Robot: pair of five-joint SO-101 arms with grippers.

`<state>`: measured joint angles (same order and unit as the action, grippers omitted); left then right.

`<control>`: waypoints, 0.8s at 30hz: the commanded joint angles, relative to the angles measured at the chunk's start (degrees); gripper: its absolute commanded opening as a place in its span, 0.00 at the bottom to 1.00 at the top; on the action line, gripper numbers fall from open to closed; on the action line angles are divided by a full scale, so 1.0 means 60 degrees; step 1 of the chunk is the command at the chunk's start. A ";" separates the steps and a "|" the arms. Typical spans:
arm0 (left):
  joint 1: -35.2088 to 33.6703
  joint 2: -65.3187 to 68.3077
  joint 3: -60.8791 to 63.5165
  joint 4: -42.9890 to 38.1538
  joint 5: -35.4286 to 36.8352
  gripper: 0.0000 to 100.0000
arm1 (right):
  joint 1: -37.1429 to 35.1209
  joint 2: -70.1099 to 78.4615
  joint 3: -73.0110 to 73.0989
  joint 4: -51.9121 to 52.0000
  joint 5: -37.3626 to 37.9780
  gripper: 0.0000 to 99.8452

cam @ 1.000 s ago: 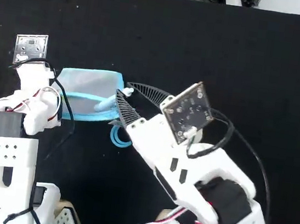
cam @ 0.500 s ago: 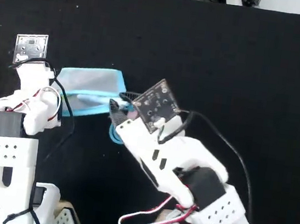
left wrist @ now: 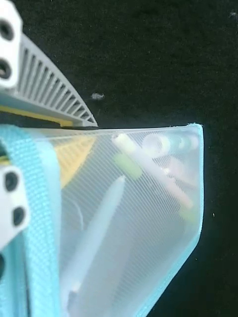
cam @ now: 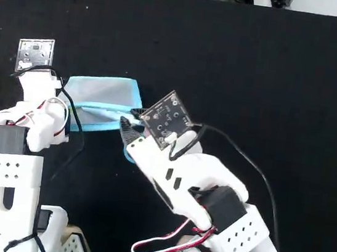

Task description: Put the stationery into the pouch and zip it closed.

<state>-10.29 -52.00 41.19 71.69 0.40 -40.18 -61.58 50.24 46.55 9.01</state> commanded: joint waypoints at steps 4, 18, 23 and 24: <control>-0.0125 0.0044 0.0037 -0.0059 0.0073 0.03 | -0.0615 -0.0125 -0.0051 0.0147 0.0117 0.02; -0.0125 0.0044 0.0037 -0.0073 0.0073 0.03 | -0.1201 -0.0125 0.1018 -0.0777 0.0161 0.02; -0.0125 0.0044 0.0037 -0.0073 0.0073 0.03 | -0.1172 -0.0125 0.1048 -0.0777 0.0161 0.02; -0.0125 0.0044 0.0037 -0.0073 0.0073 0.03 | -0.1172 -0.0125 0.1048 -0.0777 0.0161 0.02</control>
<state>-10.29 -52.00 41.54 71.69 0.31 -46.07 -61.58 56.57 43.12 9.45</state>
